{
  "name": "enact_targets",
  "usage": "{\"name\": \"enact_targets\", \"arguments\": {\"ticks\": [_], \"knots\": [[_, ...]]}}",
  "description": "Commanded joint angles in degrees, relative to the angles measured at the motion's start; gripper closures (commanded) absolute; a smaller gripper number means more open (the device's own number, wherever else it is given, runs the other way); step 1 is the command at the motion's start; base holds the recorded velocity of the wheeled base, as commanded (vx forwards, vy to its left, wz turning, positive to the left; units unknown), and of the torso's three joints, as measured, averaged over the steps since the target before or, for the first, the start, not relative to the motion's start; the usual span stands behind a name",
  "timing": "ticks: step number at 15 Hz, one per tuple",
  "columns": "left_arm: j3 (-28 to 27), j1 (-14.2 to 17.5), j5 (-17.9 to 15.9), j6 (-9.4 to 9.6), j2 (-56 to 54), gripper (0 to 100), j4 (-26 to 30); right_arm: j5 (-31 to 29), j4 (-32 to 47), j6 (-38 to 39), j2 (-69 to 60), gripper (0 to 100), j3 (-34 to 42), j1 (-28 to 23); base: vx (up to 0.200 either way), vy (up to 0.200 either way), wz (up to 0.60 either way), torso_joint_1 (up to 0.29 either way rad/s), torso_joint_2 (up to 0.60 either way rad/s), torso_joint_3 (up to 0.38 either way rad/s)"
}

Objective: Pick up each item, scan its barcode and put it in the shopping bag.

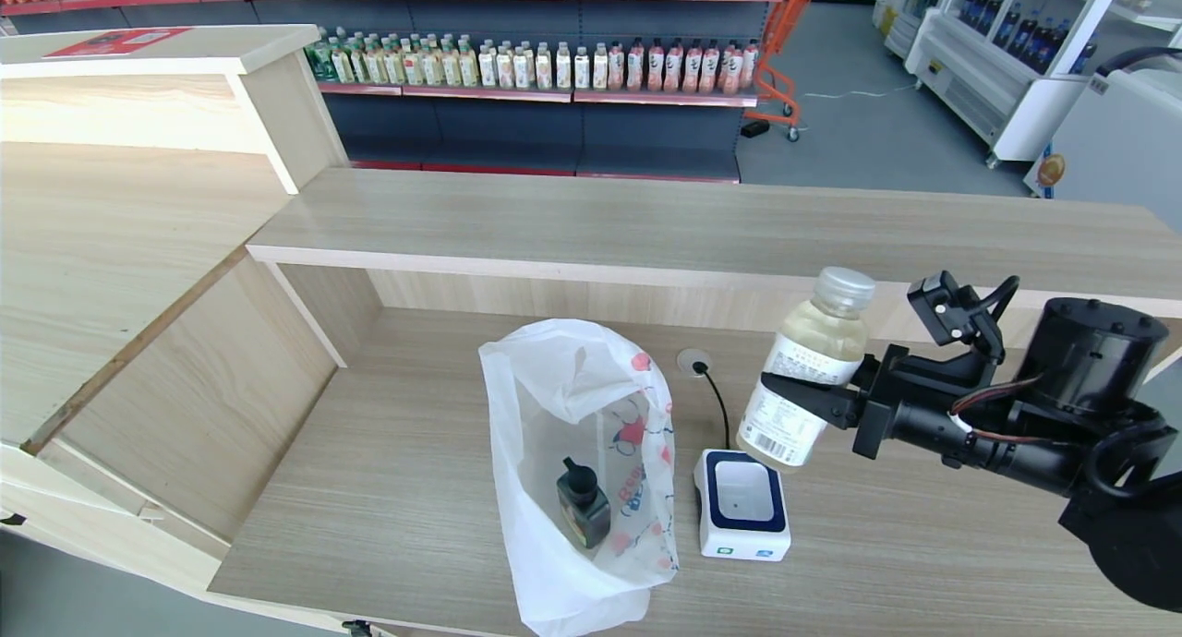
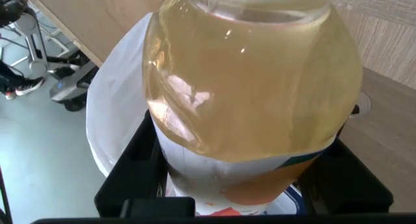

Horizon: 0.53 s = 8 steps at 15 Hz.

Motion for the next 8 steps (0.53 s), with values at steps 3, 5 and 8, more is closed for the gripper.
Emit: {"name": "enact_targets", "arguments": {"ticks": [3, 5, 8], "knots": [[0.0, 0.0, 0.0, -0.11, 0.0, 0, 0.0, 0.0, 0.0, 0.1, -1.4, 100, 1.1, -0.3, -0.133, 0.0, 0.0, 0.002, 0.0, 0.002], [0.0, 0.0, 0.0, -0.02, 0.0, 0, 0.0, 0.0, 0.0, 0.1, -1.5, 100, 1.1, -0.5, -0.2, 0.0, 0.0, 0.017, 0.01, 0.0], [0.0, 0.0, 0.0, -0.02, 0.0, 0, 0.0, 0.0, 0.0, 0.1, -1.5, 100, 1.1, -0.8, 0.0, 0.0, 0.0, 0.0, 0.0, 0.0]]}}
